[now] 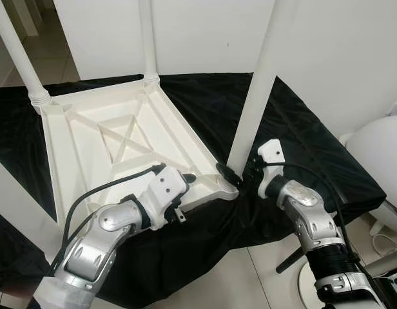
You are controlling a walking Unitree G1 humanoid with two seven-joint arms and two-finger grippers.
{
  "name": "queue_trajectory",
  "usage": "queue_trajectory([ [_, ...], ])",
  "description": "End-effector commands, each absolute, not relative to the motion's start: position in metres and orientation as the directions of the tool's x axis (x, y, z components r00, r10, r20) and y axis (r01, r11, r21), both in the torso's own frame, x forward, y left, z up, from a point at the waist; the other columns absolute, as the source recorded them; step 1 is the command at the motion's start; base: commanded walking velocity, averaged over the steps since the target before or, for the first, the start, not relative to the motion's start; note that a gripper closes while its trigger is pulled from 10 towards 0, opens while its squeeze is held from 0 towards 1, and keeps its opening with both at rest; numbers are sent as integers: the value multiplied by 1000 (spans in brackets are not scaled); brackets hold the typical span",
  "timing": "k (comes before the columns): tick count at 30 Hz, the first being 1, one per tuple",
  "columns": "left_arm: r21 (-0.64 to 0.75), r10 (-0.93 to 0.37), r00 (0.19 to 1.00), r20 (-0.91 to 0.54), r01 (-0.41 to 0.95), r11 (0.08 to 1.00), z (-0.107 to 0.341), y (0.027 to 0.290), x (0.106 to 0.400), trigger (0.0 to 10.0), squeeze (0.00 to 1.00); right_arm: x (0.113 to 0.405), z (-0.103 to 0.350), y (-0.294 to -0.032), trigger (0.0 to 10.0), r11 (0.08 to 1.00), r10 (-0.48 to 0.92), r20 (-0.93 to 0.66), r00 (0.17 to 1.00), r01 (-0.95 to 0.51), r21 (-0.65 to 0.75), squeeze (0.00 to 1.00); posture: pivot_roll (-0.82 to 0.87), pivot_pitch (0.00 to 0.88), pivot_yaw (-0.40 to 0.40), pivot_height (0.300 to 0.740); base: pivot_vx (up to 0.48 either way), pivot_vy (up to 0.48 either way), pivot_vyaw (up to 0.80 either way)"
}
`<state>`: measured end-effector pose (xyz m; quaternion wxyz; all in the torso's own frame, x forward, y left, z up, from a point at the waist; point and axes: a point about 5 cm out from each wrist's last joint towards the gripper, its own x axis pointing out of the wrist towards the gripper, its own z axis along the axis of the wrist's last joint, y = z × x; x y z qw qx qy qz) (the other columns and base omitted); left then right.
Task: Building children table
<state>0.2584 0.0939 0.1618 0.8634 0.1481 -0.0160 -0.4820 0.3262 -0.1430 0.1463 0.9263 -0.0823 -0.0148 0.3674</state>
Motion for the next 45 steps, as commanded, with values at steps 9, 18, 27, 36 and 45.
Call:
queue_trajectory([
  [9, 292, -831, 544, -115, 818, 495, 162, 94, 258, 10000, 0, 331, 136, -136, 0, 655, 741, -70, 668, -741, -145, 0, 117, 57, -17, 740, 0, 0, 0],
  [18, 287, -830, 546, -116, 818, 499, 161, 93, 255, 10000, 0, 325, 125, -141, 10000, 709, 695, -69, 716, -698, -99, 0, 114, 60, -18, 740, 0, 0, 0],
  [27, 288, -834, 540, -115, 822, 492, 161, 91, 257, 10000, 0, 323, 124, -136, 10000, 848, 527, -32, 850, -527, -49, 0, 108, 58, -23, 740, 0, 0, 0],
  [36, 294, -831, 545, -113, 817, 496, 160, 91, 257, 10000, 0, 307, 127, -120, 10000, 969, 245, 12, 970, -245, 23, 0, 116, 52, -37, 740, 0, 0, 0],
  [45, 302, -823, 558, -108, 807, 508, 161, 94, 257, 10000, 0, 298, 134, -89, 10000, 990, 99, 51, 994, -103, 98, 0, 126, 47, -50, 740, 0, 0, 0],
])
